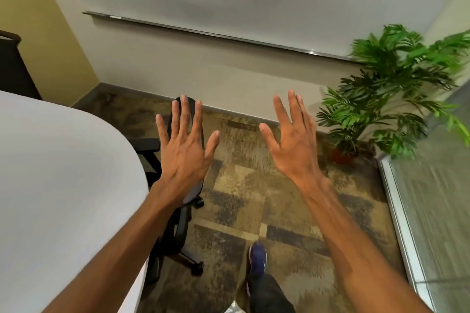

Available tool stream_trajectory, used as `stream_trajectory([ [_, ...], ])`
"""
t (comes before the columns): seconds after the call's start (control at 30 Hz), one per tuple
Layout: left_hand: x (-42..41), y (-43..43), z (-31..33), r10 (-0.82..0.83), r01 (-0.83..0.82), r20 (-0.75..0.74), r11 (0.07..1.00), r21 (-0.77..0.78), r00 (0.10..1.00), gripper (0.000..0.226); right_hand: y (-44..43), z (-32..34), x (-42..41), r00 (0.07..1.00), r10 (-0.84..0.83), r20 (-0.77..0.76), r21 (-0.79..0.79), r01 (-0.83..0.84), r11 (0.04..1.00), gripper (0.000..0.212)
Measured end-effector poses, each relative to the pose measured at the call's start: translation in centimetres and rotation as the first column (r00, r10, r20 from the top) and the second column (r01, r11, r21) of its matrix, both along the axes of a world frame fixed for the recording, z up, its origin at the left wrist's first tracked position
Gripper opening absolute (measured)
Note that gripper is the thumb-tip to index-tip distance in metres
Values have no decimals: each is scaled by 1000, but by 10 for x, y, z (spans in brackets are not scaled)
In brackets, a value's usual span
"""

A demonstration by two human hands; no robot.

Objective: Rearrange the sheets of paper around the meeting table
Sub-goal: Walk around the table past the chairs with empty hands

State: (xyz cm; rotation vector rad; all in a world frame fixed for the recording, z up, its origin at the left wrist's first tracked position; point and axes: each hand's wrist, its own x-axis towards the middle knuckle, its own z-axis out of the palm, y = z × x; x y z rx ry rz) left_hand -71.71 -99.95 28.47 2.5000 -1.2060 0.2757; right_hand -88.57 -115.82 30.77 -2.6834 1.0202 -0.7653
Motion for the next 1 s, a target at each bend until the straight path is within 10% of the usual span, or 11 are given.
stream_trajectory([
  [1.0,393,-290,-24,594,-601,-182,799,19,784,73,-359,-18,520,765,635,-104,75,-631,772,75],
])
